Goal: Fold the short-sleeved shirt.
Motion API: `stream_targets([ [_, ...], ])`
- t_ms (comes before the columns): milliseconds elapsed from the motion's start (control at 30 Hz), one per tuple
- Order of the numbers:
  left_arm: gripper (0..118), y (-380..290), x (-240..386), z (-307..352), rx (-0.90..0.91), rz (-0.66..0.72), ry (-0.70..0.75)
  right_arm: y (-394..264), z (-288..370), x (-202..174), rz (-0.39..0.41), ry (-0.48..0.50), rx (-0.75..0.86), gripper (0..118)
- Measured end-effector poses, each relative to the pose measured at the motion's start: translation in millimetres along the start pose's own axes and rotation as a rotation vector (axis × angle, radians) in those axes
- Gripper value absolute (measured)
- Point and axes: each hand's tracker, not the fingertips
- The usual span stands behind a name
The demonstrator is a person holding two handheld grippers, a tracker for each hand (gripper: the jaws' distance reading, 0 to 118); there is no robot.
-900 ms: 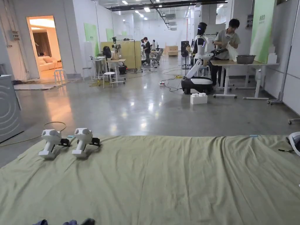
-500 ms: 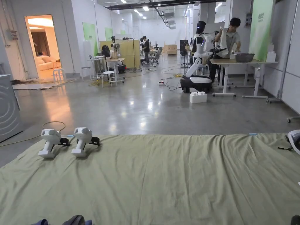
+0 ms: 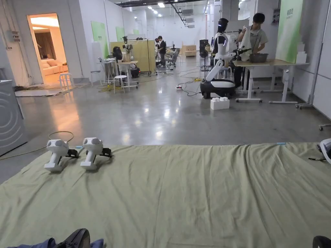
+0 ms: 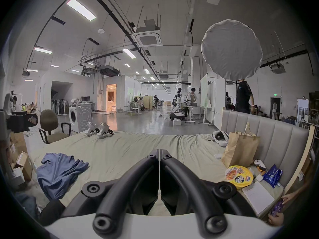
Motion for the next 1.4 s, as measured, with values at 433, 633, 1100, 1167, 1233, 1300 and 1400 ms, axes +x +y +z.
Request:
stream_targets([
  [433,79,-9,-62,6,-0.108,0.023,0.101,-10,1,-2,0.035,0.035,-0.019,3],
  [633,118,-43,-148,-13,-0.302,0.124,0.235,-24,-15,-7,0.029,0.074,-0.086,3],
  [1100,118,-234,-290,-196,-0.85,0.159,0.336,-67,-76,-21,0.035,0.076,-0.346,3],
  [1167,118,-248,-299,-205,-0.88,0.236,0.328,-76,-83,-22,0.032,0.071,-0.384,3],
  [1233,118,-258,-297,-208,-0.936,0.269,0.295,-84,-88,-23,0.032,0.068,-0.41,3],
  [1300,103,-259,-289,-208,-0.929,0.148,0.345,-90,-91,-25,0.03,0.069,-0.427,3],
  [1400,95,-257,-287,-212,-0.93,0.157,0.311,-96,-93,-26,0.023,0.079,-0.444,3],
])
